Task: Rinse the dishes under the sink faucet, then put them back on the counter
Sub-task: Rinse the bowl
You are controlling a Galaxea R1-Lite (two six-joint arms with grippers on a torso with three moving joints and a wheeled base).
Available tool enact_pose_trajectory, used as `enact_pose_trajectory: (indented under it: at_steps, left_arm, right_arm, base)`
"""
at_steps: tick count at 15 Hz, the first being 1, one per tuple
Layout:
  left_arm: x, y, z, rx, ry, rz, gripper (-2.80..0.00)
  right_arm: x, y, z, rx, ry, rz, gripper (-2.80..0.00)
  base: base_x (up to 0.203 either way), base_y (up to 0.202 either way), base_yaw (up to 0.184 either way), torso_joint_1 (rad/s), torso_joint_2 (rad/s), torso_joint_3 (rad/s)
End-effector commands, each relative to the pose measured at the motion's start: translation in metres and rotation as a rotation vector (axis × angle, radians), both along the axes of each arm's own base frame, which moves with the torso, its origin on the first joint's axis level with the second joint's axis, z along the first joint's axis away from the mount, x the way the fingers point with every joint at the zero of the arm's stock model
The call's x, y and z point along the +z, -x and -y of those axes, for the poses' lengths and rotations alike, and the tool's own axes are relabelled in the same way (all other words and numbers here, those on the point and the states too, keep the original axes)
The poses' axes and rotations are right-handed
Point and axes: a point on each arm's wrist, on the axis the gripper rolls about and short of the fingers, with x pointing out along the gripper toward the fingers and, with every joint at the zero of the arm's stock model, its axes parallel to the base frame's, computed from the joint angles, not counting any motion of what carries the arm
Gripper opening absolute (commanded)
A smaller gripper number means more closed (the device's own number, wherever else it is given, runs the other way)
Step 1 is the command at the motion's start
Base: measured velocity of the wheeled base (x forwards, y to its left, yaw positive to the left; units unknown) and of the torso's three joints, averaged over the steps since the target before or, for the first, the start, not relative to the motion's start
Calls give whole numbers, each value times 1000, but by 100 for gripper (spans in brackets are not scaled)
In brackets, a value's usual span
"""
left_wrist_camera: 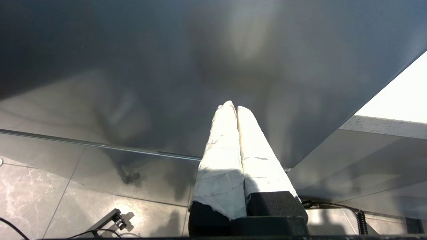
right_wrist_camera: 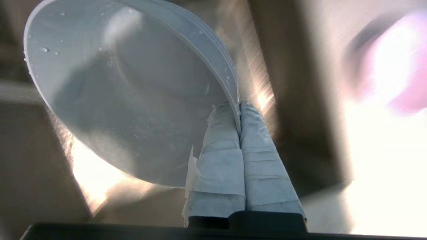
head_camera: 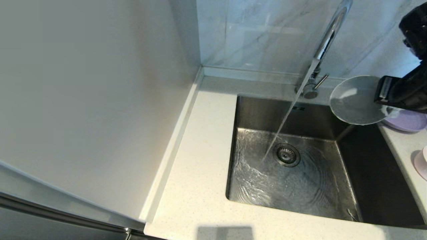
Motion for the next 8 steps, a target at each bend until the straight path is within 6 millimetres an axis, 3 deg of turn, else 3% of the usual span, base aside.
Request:
enact_pose_trajectory:
  at_steps: [1, 6, 8]
  left_arm:
    - [0, 0, 0, 0, 0, 0, -280]
    - [0, 0, 0, 0, 0, 0, -280]
    - [0, 0, 0, -1, 0, 0, -280]
  right_arm:
    - [20, 7, 17, -4, 159, 169, -280]
    - [53, -3, 39, -93, 544, 644, -280]
    - [48, 1, 44, -133, 669, 729, -280]
  base:
    - [0, 0, 0, 0, 0, 0]
    - [0, 0, 0, 0, 0, 0]
    - [0, 0, 0, 0, 0, 0]
